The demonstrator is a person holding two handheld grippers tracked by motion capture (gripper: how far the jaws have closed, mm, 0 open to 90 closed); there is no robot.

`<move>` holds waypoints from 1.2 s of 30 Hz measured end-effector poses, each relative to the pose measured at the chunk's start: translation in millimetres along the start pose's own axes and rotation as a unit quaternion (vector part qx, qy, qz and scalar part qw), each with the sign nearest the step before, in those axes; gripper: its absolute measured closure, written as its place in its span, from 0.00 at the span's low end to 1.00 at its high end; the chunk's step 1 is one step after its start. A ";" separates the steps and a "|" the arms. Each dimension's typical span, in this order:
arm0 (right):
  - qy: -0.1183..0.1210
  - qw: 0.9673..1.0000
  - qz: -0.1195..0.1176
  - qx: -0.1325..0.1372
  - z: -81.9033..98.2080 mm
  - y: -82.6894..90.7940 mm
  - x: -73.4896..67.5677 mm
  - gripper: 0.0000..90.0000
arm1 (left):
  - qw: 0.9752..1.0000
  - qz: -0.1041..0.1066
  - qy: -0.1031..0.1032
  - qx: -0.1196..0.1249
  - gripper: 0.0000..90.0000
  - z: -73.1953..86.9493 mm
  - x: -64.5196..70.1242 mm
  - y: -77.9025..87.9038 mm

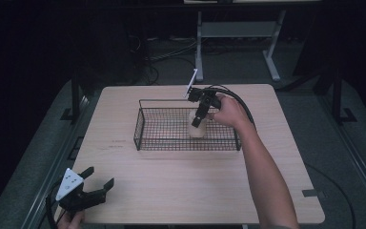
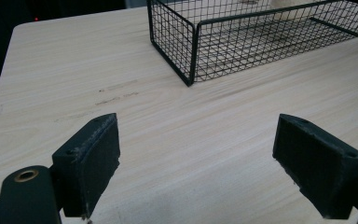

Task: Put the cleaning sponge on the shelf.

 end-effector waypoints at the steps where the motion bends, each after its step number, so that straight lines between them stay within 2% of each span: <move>1: -0.001 1.000 0.000 -0.003 0.6 -2.4 0.8 0.33 | 1.000 0.000 -0.001 0.000 0.16 0.1 -0.2 0.0; 7: 0.000 1.000 -0.004 -0.015 1.3 -13.8 3.3 0.33 | 1.000 0.002 -0.005 -0.001 0.16 -0.7 2.3 -1.2; 11: -0.009 1.000 -0.017 0.000 3.5 -21.4 4.8 0.33 | 1.000 0.002 -0.004 -0.003 0.16 -0.2 2.6 -1.1; 14: -0.007 1.000 -0.009 -0.013 7.5 -30.0 6.3 0.32 | 1.000 0.001 -0.003 -0.002 0.16 -0.3 1.9 -0.6; 17: -0.012 1.000 -0.016 -0.009 10.4 -35.2 7.4 0.32 | 1.000 0.000 -0.002 -0.003 0.16 -0.4 1.7 -1.3; 20: -0.015 1.000 -0.021 0.003 12.4 -34.6 8.6 0.32 | 1.000 0.000 -0.004 -0.004 0.16 -0.6 2.4 -1.7; 27: -0.013 1.000 -0.012 -0.005 14.4 -33.2 6.5 0.29 | 1.000 0.001 -0.004 -0.004 0.16 -0.3 3.1 -2.1; 36: -0.013 1.000 -0.014 -0.008 13.6 -34.4 5.0 0.31 | 1.000 0.000 0.000 -0.002 0.16 0.5 1.2 -0.4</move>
Point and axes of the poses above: each handheld gripper's, and its own axes: y roughly backward along the jaws, z roughly out of its underside, x roughly to its right, the point moved 3 cm from there along -y, roughly forward along the jaws, and after that the axes turned 10 degrees about -z, right-handed, at the moved point
